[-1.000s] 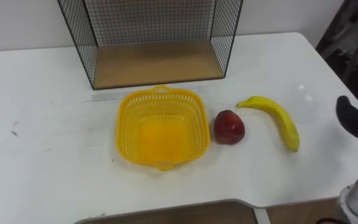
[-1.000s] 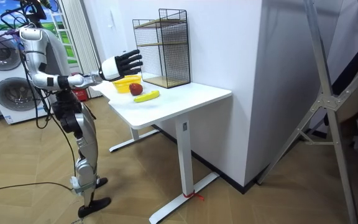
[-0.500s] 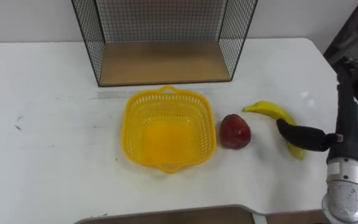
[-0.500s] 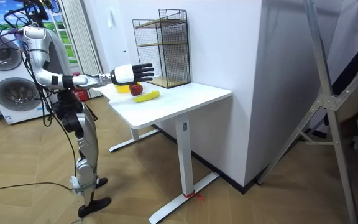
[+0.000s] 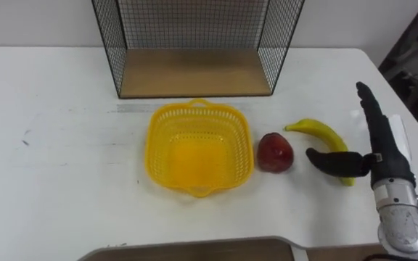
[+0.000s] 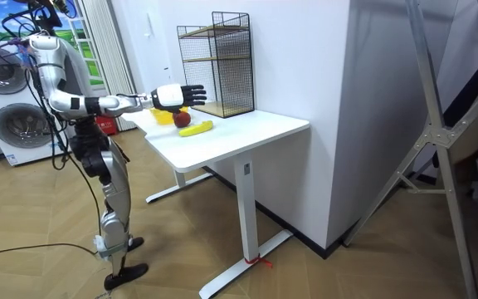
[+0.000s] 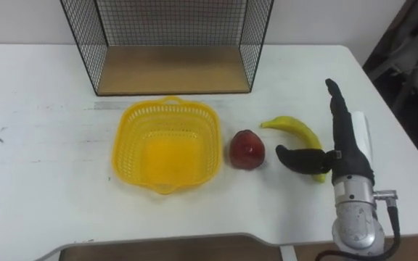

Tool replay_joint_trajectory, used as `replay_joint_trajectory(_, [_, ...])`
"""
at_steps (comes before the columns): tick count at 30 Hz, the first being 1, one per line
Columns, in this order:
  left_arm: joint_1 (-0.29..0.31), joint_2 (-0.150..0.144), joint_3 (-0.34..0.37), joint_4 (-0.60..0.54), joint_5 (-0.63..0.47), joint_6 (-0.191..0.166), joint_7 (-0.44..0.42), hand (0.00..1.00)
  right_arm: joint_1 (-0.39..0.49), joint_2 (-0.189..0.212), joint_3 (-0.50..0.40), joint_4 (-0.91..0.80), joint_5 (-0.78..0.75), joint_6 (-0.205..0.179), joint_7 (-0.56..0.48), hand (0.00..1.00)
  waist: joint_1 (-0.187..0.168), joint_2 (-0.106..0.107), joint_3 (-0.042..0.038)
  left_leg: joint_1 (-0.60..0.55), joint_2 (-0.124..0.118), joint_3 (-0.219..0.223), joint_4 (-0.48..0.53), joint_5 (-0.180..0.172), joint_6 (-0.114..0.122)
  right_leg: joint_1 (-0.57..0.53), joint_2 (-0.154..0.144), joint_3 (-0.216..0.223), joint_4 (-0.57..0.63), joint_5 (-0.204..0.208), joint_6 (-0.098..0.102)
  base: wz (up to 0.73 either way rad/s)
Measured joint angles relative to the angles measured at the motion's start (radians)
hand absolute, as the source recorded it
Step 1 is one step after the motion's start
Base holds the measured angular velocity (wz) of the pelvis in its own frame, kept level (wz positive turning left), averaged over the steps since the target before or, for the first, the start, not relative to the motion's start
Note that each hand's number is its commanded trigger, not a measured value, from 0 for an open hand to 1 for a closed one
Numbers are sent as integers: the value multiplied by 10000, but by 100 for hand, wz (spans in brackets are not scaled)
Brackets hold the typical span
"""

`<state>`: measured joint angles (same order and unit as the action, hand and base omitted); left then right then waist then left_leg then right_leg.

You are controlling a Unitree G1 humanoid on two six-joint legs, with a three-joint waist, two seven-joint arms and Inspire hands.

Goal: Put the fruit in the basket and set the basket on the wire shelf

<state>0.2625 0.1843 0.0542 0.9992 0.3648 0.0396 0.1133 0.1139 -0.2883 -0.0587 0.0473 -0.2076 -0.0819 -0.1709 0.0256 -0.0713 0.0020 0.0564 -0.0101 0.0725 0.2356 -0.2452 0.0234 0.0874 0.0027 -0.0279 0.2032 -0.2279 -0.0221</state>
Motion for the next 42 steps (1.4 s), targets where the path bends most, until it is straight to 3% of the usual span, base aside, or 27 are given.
replay_joint_trajectory(6, [26, 0, -5, 0, 6, -34, -9, 0, -168, 0, 2, 3, -33, 0, 207, 0, 62, -9, 34, -10, -2, -25, -2, 0, 0, 7, -1, -22, -6, 2, -1, 0])
replay_joint_trajectory(42, [-7, 17, 3, 21, 2, -190, -70, 0, -244, 18, 773, -532, -359, -50, 1300, 0, 258, 14, 31, -76, -8, -170, 36, 3, 3, 13, -1, -133, -3, 5, -8, 0])
